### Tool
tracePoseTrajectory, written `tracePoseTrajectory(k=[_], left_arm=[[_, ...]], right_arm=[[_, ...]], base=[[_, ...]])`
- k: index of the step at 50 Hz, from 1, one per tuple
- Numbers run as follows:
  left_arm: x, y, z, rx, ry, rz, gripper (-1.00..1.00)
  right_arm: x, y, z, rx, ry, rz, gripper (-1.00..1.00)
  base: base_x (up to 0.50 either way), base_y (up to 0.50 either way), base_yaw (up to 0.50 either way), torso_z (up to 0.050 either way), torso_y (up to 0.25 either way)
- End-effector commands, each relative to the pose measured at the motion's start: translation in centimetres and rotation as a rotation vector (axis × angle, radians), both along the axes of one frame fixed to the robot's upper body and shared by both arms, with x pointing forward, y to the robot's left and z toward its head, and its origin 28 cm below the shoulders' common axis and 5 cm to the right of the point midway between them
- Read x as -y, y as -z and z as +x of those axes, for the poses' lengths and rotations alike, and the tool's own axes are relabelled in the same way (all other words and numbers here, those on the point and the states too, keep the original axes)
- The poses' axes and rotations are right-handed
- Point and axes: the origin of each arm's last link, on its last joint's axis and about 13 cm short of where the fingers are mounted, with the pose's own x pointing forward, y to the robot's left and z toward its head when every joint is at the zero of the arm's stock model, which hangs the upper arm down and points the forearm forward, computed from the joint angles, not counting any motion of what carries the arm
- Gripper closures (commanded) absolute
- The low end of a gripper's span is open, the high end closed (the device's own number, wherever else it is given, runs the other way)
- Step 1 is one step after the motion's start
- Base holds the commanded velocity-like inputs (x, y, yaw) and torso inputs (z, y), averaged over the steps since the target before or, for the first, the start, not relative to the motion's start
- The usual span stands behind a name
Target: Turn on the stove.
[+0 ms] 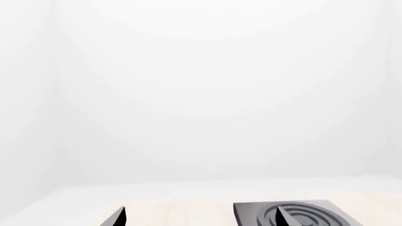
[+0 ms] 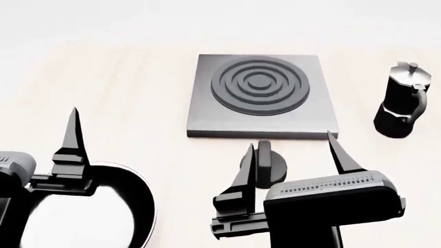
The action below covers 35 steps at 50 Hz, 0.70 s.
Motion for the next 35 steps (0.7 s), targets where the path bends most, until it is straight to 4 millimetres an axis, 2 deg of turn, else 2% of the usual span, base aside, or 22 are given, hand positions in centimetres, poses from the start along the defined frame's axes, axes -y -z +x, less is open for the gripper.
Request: tracePoseTrajectory(k=[1,35], left_arm=[[0.02,0.02,-0.01,0.0,0.0,0.0,-1.0],[0.03,0.21,0.25,-0.008,0.003,-0.005,-1.0]], right_arm=[[0.01,-0.01,-0.02,0.001,-0.002,0.0,-1.0],[0.02,0.14,0.2,0.0,-0.001,0.003,-1.0]], base=[[0.17,0.0,0.0,0.0,0.0],[0.17,0.0,0.0,0.0,0.0]])
